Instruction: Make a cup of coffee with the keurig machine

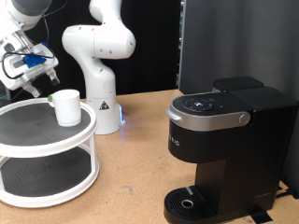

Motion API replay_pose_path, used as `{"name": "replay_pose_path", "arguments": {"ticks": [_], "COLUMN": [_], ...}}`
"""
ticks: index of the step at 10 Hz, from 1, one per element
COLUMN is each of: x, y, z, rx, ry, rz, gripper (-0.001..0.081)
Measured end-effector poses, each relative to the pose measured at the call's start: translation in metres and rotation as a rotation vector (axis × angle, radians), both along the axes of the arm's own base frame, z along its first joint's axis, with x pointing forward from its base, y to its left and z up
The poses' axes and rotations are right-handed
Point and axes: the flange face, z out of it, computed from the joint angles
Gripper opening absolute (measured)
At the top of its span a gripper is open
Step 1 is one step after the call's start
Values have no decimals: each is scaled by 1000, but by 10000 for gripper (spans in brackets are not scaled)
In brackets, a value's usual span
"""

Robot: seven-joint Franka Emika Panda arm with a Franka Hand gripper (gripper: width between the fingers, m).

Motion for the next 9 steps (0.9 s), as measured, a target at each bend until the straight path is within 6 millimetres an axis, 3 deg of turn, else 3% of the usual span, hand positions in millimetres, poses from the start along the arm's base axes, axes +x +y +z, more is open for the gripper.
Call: {"name": "replay_pose_path", "arguments": {"ticks": [1,2,9], "x": [1,2,6], "y": [0,-1,0], "z": [-4,-8,-31], "rx": [-8,-14,17], "ry": [-4,-6,-33], "rz": [-7,-9,-55], "gripper": [774,798,805]}}
